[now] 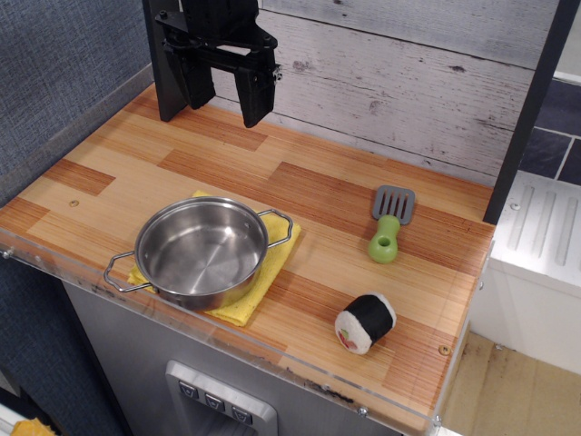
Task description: Place the bowl to the left of the napkin towards the upper corner of the table.
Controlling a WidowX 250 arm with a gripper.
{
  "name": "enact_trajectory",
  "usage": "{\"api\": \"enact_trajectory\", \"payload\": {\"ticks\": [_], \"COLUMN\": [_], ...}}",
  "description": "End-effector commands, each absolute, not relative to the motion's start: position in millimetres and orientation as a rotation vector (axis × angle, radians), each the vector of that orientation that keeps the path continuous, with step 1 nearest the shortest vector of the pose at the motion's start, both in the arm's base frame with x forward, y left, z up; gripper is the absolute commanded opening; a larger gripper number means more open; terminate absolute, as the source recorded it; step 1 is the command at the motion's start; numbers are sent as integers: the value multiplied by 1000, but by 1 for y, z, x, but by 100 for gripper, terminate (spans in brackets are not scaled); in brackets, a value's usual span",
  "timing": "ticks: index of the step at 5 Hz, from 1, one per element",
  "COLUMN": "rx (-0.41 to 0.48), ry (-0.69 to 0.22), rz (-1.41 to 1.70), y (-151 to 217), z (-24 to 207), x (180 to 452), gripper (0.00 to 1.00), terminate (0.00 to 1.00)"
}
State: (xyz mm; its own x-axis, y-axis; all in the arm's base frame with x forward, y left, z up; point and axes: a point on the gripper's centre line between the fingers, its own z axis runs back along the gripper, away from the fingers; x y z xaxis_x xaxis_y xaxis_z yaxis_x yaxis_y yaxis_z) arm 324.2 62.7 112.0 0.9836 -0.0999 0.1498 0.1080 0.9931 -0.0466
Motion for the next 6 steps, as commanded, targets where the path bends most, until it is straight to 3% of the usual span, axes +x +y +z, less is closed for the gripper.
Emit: {"api": "enact_trajectory", "payload": {"ticks": [1,2,4,6], "rx": [-55,-94,-163,-161], "ry": [-148,-120,-110,-43], "rz": [-105,-119,-201,-261], "y": [63,66,81,92], "z": [112,94,89,65], "x": [324,325,282,267], "gripper": [100,100,100,100], "terminate": [0,0,0,0]}}
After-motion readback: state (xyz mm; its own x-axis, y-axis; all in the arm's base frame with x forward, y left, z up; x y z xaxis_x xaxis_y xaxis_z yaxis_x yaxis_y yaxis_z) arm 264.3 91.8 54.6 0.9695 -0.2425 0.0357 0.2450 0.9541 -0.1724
